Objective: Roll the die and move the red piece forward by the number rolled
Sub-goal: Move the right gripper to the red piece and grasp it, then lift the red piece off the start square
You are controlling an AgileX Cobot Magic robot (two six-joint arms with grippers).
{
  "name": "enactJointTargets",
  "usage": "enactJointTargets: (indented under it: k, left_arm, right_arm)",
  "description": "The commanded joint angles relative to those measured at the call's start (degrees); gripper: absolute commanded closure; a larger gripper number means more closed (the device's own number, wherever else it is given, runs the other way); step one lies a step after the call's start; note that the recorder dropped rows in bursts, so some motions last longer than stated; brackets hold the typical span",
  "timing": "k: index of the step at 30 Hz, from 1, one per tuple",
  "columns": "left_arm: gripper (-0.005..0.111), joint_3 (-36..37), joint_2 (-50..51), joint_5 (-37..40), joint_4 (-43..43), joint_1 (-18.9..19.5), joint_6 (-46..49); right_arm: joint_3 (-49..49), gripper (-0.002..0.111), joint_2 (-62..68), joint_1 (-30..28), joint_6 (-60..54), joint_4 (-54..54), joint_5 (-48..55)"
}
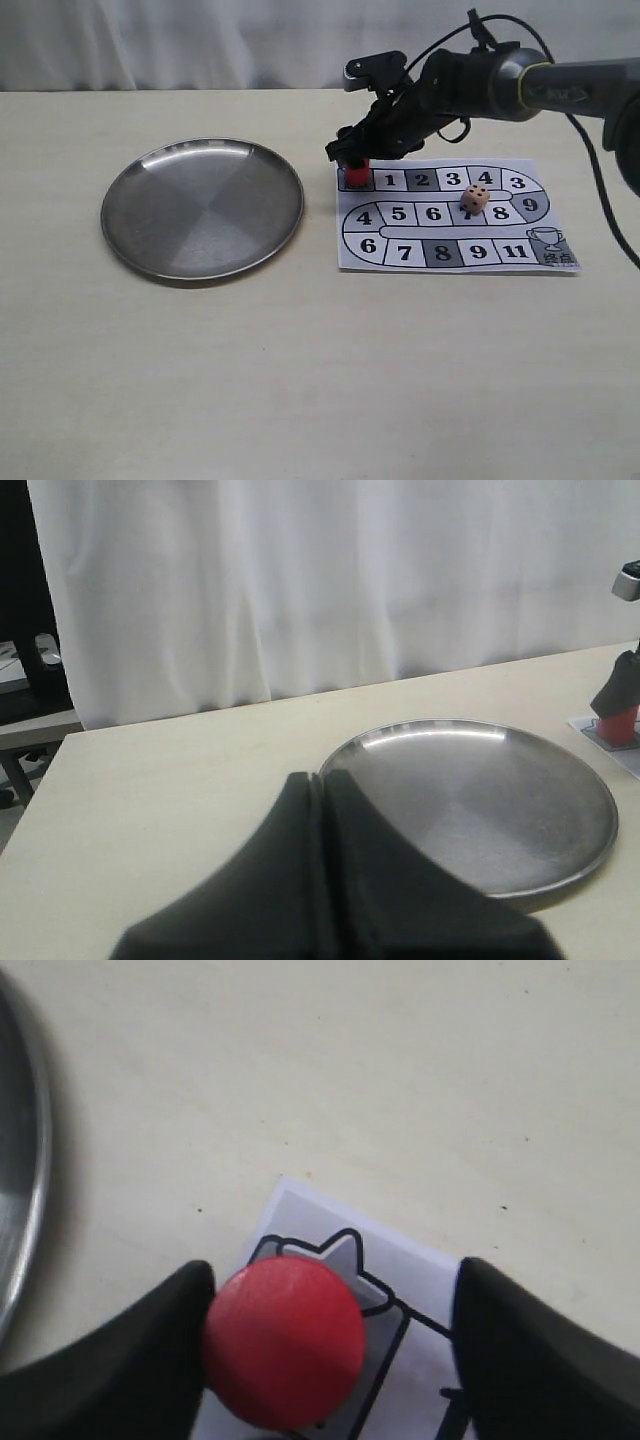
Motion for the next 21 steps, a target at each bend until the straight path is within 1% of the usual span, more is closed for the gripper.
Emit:
enactJointTargets:
  k: [1, 4, 11, 12, 16, 21]
  left_arm:
    - [0.107, 0.1, -0.1, -0.5, 0.0, -0.1, -0.1]
    - [0.107, 0.1, -0.1, -0.5, 0.0, -0.1, -0.1]
    - [0.107, 0.1, -0.1, -0.5, 0.0, -0.1, -0.1]
    - [0.107, 0.1, -0.1, -0.5, 0.0, -0.1, -0.1]
    - [0.107, 0.1, -0.1, -0.5, 0.0, -0.1, -0.1]
    - [0.107, 0.1, -0.1, -0.5, 0.0, -0.1, -0.1]
  right_arm:
    - [-0.4, 0.069, -0.1, 0.5, -1.7, 2.1, -1.1]
    - [-0.4, 0.082, -0.1, 0.5, -1.7, 2.1, -1.7]
    - [-0.4, 0.102, -0.1, 0.5, -1.4, 2.1, -1.0]
    - [-0.4, 0.104, -0.1, 0.5, -1.4, 2.2, 0.3]
    - [-0.4, 0.104, -1.2, 0.5, -1.4, 1.5, 4.3]
    - [-0.4, 0.104, -5.7, 0.1, -1.4, -0.5, 6.0]
